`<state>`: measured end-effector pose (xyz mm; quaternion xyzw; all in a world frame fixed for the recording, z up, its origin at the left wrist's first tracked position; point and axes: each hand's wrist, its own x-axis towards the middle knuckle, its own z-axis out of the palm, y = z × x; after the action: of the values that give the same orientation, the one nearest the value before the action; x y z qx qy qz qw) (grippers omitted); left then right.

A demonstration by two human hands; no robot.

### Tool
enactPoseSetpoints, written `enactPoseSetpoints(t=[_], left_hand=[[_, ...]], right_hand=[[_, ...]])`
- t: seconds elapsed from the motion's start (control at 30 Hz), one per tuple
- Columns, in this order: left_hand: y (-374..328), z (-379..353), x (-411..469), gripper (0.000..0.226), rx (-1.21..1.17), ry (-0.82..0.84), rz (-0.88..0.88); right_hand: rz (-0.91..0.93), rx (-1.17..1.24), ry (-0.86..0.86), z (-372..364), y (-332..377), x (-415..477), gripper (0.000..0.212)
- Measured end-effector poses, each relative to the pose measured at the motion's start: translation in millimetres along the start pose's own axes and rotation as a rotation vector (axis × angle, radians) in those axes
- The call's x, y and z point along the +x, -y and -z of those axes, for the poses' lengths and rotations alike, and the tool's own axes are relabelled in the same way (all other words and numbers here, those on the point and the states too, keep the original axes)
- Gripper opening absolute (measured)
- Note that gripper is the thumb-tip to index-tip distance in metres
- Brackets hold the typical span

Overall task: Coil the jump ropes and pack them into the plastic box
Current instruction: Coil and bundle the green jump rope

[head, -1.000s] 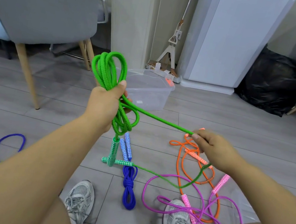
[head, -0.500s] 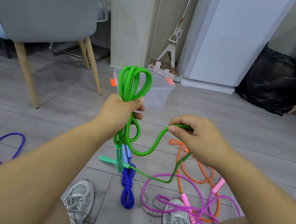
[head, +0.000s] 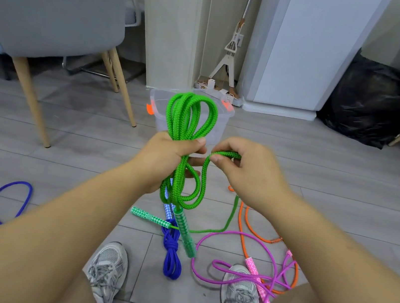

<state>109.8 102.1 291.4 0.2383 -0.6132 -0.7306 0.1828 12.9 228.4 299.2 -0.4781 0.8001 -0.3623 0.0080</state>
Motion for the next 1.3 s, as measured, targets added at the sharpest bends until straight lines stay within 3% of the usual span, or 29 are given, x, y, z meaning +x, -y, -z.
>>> enactPoseSetpoints(t=[0.3,0.67,0.93,1.07,1.23,1.3], left_hand=[[3.6,-1.8,-0.6,0.017,-0.005,0.134,-0.006],[3.0,-1.8,-3.6,0.022,-0.080,0.200,0.073],[1.0,9.5,-0.6,0.026,-0.015,0.192,0.013],[-2.2,22.4,2.1,0.027,-0.013,0.145,-0.002],[1.9,25.5,1.4,0.025,0.133,0.095,0.041],[1.4,23.9,-0.6,0.023,0.216,0.088,0.069]], right_hand=[[0.032,0.127,-0.076,-1.5,6.5,0.0,0.005],[0.107,-0.032,-0.162,0.4,3.6,4.2,0.029],[-0.085,-0.109,0.096,16.9,-20.7,-3.1,0.033],[-0.119,-0.042,0.138,28.5,-36.8,-9.8,0.018],[0.041,0.026,0.041,28.7,-33.9,-15.9,0.008],[0.135,0.020,-0.055,26.3,-26.7,-14.3,0.017]])
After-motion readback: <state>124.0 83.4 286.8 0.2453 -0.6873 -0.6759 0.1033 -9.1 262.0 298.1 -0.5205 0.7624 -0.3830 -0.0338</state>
